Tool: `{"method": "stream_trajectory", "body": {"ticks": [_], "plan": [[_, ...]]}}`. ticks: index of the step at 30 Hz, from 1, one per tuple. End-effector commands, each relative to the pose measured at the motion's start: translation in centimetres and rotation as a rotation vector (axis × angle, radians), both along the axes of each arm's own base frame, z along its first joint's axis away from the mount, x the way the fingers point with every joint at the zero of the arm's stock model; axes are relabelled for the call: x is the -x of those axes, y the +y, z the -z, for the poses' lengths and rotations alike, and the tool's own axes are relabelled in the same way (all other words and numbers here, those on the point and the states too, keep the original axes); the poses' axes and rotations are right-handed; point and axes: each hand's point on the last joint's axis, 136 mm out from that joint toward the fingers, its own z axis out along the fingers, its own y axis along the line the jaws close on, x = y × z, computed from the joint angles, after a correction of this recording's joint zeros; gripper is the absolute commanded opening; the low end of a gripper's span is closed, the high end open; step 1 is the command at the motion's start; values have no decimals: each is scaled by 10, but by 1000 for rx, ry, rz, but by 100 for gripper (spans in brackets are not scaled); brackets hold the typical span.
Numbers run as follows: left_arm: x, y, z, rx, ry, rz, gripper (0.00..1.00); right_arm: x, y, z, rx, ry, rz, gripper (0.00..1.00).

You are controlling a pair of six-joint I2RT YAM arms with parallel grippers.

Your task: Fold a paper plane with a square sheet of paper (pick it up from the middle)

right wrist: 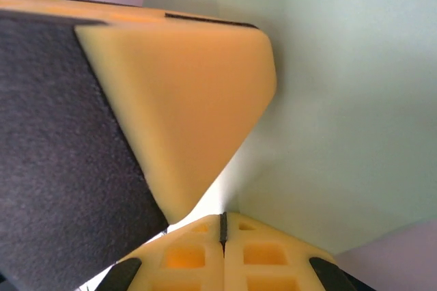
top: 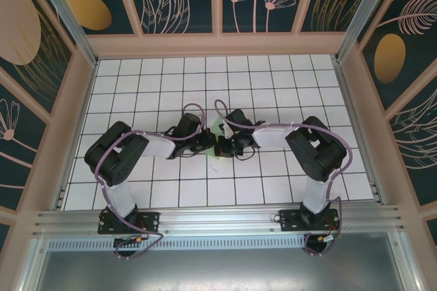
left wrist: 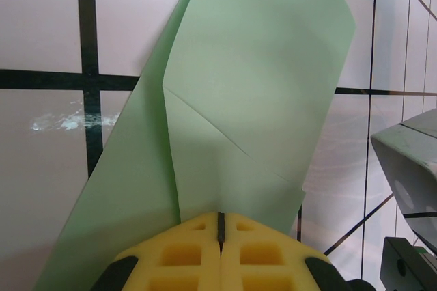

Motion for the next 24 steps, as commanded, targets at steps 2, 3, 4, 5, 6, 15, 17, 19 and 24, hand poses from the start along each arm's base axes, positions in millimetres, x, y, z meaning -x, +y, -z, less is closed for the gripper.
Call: {"method": "stream_trajectory", "body": {"ticks": [2, 3, 4, 5, 6, 15, 17, 19, 24], "plan": [[19, 25, 45, -149, 98, -16, 0, 25, -26, 28, 120, 69, -10, 0], [19, 25, 46, -150, 100, -16, 0, 28, -30, 29, 133, 74, -9, 0], [18, 25, 45, -148, 99, -17, 0, 32, -33, 29, 139, 82, -13, 0], [19, 25, 46, -149, 100, -16, 0, 38, -34, 29, 134, 92, -24, 0], [18, 25, 46, -149, 100, -16, 0, 42, -37, 30, 132, 102, -27, 0], [18, 26, 45, -155, 98, -22, 0, 63, -45, 31, 124, 136, -66, 0], [19, 25, 45, -153, 99, -19, 0, 57, -43, 25, 126, 108, -58, 0], [19, 24, 44, -149, 101, -17, 0, 47, -35, 10, 101, 66, -56, 0], [18, 24, 43, -147, 98, -13, 0, 13, -15, -31, 18, -52, -7, 0]]}}
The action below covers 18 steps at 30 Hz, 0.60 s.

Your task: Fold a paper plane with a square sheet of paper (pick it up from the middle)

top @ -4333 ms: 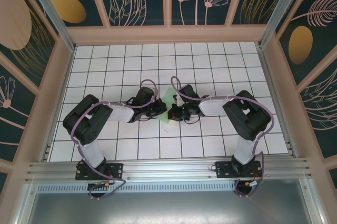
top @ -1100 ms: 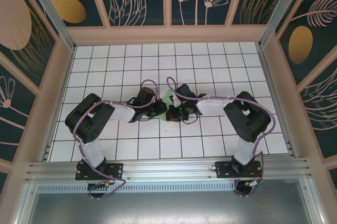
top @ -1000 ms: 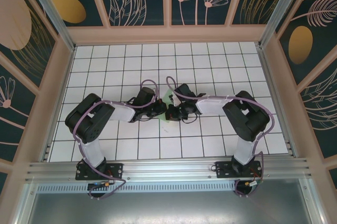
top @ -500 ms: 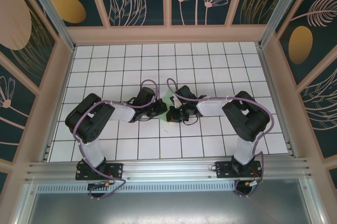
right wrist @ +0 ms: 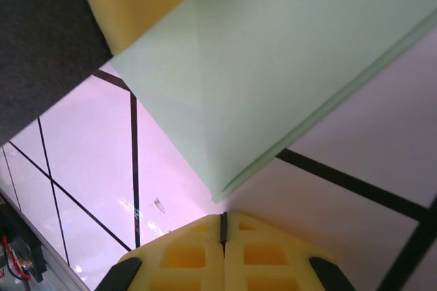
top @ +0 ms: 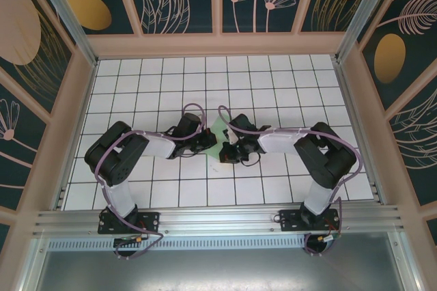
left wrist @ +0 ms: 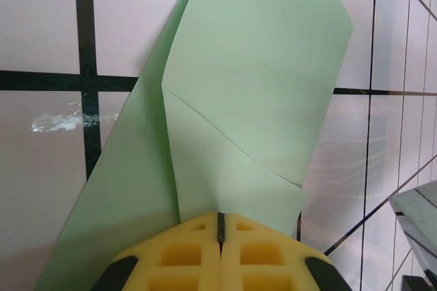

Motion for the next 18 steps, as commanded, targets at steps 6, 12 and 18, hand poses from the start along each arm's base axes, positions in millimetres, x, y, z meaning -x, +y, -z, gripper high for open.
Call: {"method": "stream_trajectory", "body": {"ticks": [6, 12, 18], "plan": [[17, 22, 41, -140, 94, -11, 0, -31, 24, -29, -79, -63, 42, 0], [14, 21, 39, -142, 88, -9, 0, -26, 21, 0, -55, -1, 33, 0], [9, 19, 36, -148, 71, -5, 0, -6, -2, 28, 17, 55, 38, 0]]}}
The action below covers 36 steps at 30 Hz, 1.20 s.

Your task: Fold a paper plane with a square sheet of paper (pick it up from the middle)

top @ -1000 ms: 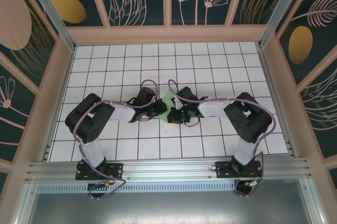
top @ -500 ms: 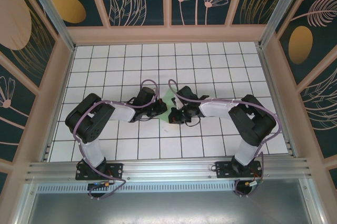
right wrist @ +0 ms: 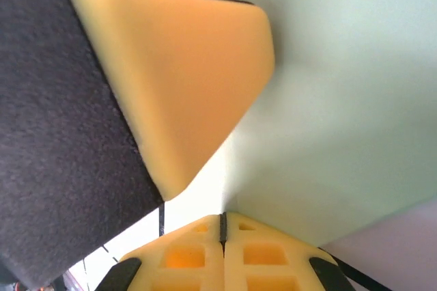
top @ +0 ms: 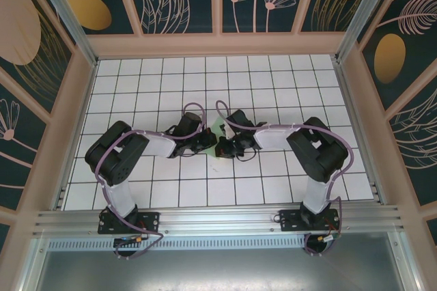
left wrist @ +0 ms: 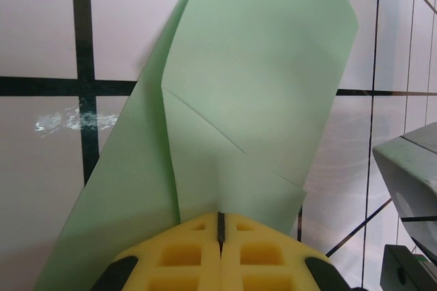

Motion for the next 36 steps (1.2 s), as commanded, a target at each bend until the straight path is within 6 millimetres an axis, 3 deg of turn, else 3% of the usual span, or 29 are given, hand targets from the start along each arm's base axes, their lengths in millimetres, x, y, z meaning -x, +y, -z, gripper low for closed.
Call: {"method": "stream_trajectory", "body": {"ticks": [1, 8, 16, 19, 20, 25, 29, 36], "plan": [[8, 21, 35, -152, 59, -7, 1, 21, -23, 25, 74, 68, 5, 0], [-36, 23, 25, -154, -7, -45, 1, 48, -47, 43, 119, 124, -11, 0], [-69, 32, 16, -146, -46, -73, 3, 45, -52, 43, 117, 122, 8, 0], [-70, 31, 20, -142, -32, -56, 3, 44, -54, 44, 119, 128, 9, 0], [-80, 25, 11, -128, -57, -57, 3, 45, -54, 44, 120, 130, 7, 0], [-90, 17, 13, -114, -56, -44, 5, 45, -56, 43, 124, 126, 6, 0], [-102, 12, -2, -104, -82, -53, 7, 38, -50, 30, 88, 96, 3, 0], [-119, 10, -53, -87, -162, -61, 13, 1, -23, -33, -13, -51, -10, 0]]}}
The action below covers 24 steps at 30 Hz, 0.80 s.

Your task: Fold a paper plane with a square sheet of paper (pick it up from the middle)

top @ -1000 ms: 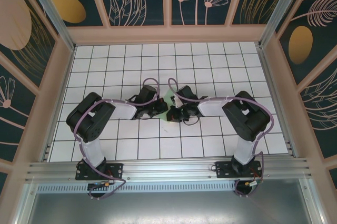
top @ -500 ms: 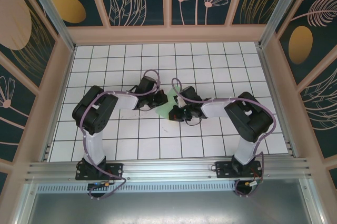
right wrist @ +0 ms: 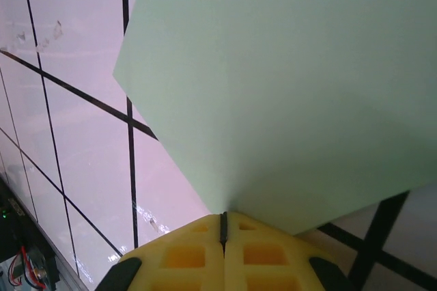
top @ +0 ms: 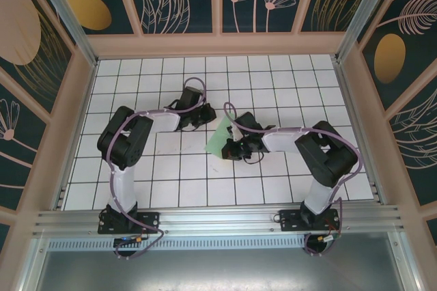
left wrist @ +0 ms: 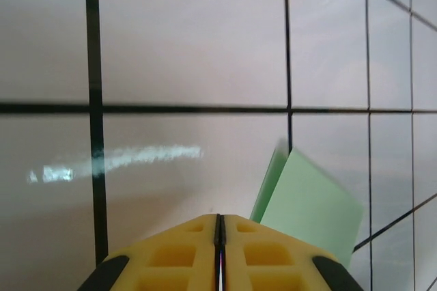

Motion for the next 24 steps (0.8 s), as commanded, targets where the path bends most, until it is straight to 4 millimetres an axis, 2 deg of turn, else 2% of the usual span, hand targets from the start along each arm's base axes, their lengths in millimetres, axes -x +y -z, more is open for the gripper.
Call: {"method": "stream_trajectory", "body": {"ticks": [1, 3, 4, 6, 7, 8, 11, 13, 16, 22, 24], "plan": [[-8, -1, -42, 32, -84, 9, 14, -15, -1, -38, -14, -70, 8, 0], [-1, -6, -55, 78, -92, 39, 15, -32, -10, -53, -30, -115, 72, 2], [5, -7, -59, 97, -85, 53, 15, -41, -21, -56, -20, -133, 126, 9], [19, -12, -63, 166, -73, 83, 15, -56, -41, -57, -9, -151, 215, 14], [26, -14, -65, 202, -61, 98, 15, -58, -43, -56, -15, -146, 228, 20], [33, -16, -64, 232, -47, 109, 15, -66, -52, -55, -15, -146, 264, 28], [55, -21, -55, 266, -11, 142, 15, -76, -61, -47, 0, -142, 321, 42], [66, -24, -45, 265, 23, 162, 15, -81, -68, -39, 17, -125, 365, 48], [75, -29, -34, 273, 48, 172, 14, -85, -66, -36, -26, -107, 381, 53], [85, -42, -9, 249, 108, 200, 13, -80, -55, -24, -40, -63, 338, 53], [86, -42, -1, 233, 125, 200, 13, -79, -54, -21, -36, -55, 333, 55]]}}
